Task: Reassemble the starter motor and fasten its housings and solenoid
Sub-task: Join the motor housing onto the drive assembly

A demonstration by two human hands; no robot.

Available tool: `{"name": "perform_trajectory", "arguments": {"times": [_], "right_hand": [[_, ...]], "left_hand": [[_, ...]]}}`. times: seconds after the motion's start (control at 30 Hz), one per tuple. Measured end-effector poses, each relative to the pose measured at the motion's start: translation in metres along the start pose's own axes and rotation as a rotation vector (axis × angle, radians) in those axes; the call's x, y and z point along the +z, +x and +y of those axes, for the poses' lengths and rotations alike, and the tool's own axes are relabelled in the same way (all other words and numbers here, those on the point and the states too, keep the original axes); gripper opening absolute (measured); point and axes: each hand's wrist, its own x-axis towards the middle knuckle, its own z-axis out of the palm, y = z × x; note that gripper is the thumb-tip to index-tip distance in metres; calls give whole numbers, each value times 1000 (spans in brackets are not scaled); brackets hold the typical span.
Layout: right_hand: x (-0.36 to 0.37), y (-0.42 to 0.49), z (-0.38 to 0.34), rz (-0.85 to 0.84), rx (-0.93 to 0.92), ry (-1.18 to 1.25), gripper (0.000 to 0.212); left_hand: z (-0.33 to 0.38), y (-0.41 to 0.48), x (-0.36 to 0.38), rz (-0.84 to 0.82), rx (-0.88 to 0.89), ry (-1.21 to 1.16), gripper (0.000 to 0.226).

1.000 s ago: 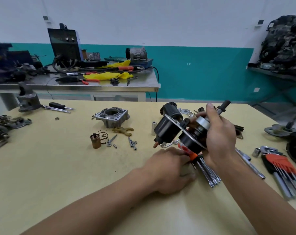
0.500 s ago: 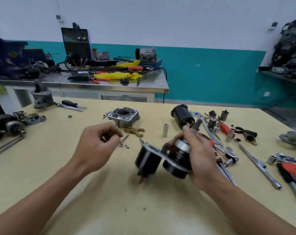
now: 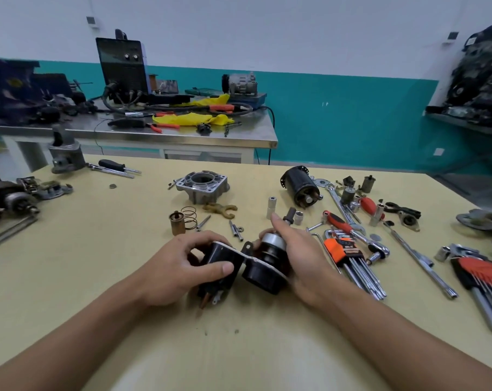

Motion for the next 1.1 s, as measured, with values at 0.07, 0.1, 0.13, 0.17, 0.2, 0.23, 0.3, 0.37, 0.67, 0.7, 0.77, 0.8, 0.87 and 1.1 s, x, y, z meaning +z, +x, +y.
{"name": "perform_trajectory", "arguments": {"times": [0.07,0.1,0.13,0.17,0.2,0.23,0.3,0.37,0.67,0.7,0.77,0.8,0.87,1.1], "right_hand": [[-3,0,-2,-13,21,9,38],[-4,-1,-2,-29,33,29,37],[-6,-2,-4,-52,45,54,37],[-8,-3,-5,-81,56,72,39],[-10,-4,-6,-111,63,75,43],[-13,-5,-7,-138,62,62,49],[-17,-7,-9,-175,39,19,51],[-21,-8,-9,-187,12,-34,47],[-33,-16,-27,28,-170,-557,26],[-34,-16,-35,103,-246,-562,25],[-39,-10,-59,240,-403,-426,28],[-42,-2,-74,315,-477,-379,28],[-49,26,-99,476,-540,-431,21],[-63,139,-96,441,-97,-1107,59]], "left_hand": [[-1,-1,3,19,15,25,38],[-1,-1,4,27,21,44,37],[-1,-1,5,31,27,60,35],[-1,-2,6,29,37,70,34],[-1,-2,6,25,47,75,33],[0,-2,6,21,55,82,33],[-1,-2,6,21,57,103,34],[-2,-1,6,27,52,120,36],[-7,-2,10,-30,103,217,46],[-8,-2,10,-35,108,223,48],[-8,-1,10,-16,141,223,48],[-8,0,10,14,153,205,49],[-9,4,9,108,134,116,57],[-16,11,2,308,2,-63,64]]}}
